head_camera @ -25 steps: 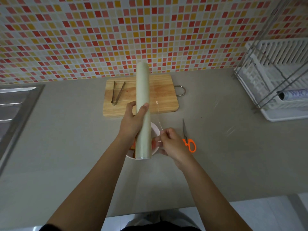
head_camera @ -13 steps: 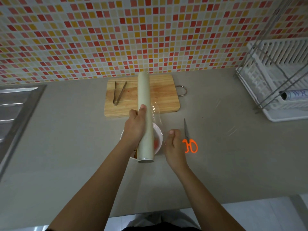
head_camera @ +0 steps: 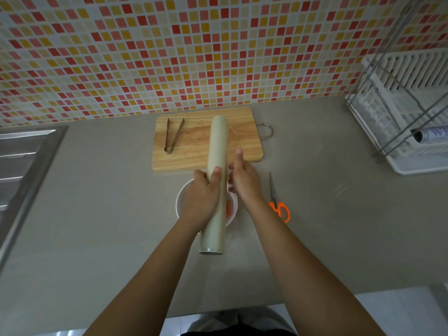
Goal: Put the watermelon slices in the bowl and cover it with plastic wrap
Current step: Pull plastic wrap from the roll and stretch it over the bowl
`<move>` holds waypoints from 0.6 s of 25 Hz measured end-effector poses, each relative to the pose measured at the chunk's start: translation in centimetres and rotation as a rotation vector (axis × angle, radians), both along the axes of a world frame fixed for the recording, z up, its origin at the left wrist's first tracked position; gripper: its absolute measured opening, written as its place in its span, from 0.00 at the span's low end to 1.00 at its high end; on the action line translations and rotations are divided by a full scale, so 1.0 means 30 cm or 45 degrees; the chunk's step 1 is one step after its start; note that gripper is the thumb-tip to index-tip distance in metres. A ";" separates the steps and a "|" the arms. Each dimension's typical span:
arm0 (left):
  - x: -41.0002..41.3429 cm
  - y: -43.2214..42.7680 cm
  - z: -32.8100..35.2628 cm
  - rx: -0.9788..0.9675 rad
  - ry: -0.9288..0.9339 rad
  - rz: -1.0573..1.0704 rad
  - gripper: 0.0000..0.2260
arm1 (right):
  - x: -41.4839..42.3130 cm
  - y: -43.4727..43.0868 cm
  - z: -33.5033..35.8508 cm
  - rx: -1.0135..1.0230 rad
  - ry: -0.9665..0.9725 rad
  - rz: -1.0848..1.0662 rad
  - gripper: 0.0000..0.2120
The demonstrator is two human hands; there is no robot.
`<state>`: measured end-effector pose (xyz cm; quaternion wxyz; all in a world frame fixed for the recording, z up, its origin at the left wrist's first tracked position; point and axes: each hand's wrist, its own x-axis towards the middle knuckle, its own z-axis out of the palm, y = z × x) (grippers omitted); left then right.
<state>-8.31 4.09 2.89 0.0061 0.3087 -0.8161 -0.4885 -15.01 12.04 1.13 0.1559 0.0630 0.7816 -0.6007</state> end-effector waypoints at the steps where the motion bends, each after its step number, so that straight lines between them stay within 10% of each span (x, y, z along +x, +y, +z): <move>1: 0.002 0.006 -0.003 -0.034 0.002 0.009 0.18 | -0.005 -0.007 -0.007 0.039 0.061 -0.007 0.25; 9: 0.011 0.017 -0.035 -0.095 -0.046 0.071 0.20 | 0.000 0.025 -0.101 0.195 0.247 0.019 0.16; 15: 0.031 0.011 -0.080 0.314 -0.071 0.160 0.23 | 0.004 0.039 -0.155 0.193 0.239 0.036 0.14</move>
